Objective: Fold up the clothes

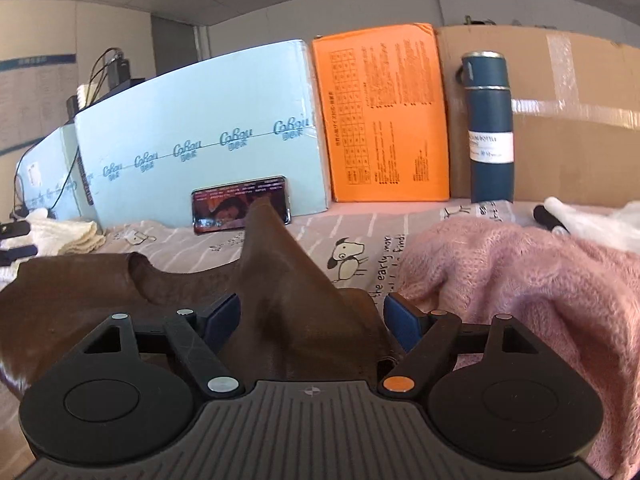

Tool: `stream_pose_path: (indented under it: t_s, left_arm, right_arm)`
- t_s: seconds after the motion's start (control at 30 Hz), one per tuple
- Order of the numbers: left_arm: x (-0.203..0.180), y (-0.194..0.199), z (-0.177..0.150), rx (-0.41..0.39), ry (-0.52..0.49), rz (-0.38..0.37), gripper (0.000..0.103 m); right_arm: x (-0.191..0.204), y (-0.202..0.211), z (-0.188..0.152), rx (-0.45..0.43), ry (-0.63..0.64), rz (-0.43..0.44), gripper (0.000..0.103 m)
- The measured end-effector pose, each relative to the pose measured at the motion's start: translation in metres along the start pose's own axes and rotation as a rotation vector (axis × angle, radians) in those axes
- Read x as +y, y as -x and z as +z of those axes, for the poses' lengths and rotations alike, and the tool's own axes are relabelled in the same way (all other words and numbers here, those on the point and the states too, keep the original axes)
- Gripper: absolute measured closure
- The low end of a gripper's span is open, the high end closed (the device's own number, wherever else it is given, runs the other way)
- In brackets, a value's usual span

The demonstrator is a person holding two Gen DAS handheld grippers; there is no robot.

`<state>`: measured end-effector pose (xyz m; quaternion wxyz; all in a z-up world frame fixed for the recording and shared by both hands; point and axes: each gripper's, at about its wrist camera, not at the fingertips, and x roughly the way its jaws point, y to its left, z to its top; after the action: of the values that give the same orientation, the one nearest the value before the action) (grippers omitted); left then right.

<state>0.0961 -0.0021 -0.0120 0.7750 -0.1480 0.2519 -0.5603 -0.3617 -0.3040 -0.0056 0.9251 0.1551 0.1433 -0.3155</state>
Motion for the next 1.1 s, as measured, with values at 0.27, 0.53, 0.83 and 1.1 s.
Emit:
stream_pose_path:
  t_s: [0.27,0.53,0.83,1.1]
  left_arm:
    - [0.011,-0.004,-0.011,0.080,0.092,-0.035,0.003]
    - [-0.009,-0.017,-0.025,0.140,-0.032,-0.076,0.003]
    - [-0.025,-0.002,-0.025,0.033,-0.193,0.020,0.003]
    - [-0.032,-0.030,-0.033,0.185,-0.349,0.340,0.003]
  right_arm:
    - [-0.022,-0.003,-0.001,-0.024,-0.184,0.018,0.025]
    - [-0.018,-0.003,0.000,-0.019,-0.165,0.042,0.080]
    - [-0.012,0.011,0.008,-0.046,-0.215,-0.107,0.087]
    - [-0.005,-0.027,-0.004,0.103,-0.138,-0.283,0.030]
